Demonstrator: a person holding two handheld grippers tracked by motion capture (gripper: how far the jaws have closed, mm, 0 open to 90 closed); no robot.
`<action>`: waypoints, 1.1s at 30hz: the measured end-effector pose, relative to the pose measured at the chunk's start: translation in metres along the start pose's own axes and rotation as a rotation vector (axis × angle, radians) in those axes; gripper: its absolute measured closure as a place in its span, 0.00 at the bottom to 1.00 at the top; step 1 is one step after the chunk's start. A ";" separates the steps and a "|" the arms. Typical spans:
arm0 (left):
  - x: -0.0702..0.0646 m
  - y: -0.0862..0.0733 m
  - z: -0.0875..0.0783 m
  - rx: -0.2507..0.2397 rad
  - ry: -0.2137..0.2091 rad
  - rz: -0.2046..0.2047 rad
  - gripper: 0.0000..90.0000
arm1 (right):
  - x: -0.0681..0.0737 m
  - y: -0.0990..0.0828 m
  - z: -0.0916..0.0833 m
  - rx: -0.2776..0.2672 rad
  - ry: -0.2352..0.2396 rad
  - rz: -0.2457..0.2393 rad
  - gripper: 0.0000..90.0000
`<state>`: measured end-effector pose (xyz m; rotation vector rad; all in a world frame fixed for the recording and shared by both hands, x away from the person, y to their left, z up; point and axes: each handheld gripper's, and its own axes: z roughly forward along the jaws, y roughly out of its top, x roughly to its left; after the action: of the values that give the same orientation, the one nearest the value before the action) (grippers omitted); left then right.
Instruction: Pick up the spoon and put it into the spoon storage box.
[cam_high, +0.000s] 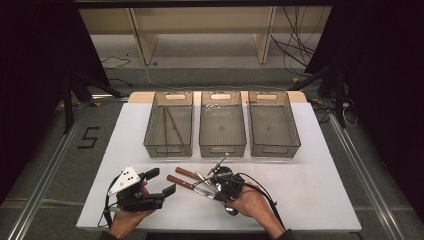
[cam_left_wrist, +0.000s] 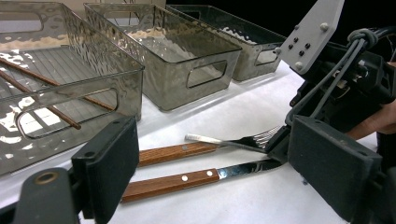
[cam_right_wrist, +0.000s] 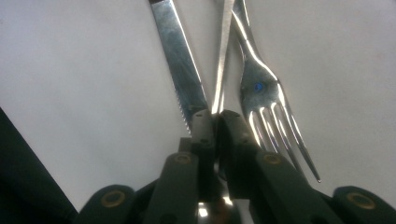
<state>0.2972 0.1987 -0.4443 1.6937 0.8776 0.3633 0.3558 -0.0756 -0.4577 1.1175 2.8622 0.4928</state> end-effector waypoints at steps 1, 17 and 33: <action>0.000 0.000 0.000 0.000 0.000 0.001 0.18 | -0.001 0.000 0.000 -0.001 0.000 -0.002 0.95; 0.000 0.000 0.000 -0.002 -0.001 0.000 0.18 | -0.004 -0.001 -0.005 -0.032 0.057 0.002 1.00; 0.000 0.000 0.000 -0.003 0.002 0.000 0.18 | -0.015 -0.001 -0.033 -0.131 0.090 0.019 1.00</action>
<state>0.2972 0.1989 -0.4441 1.6915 0.8776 0.3660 0.3618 -0.0960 -0.4284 1.1305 2.8470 0.7379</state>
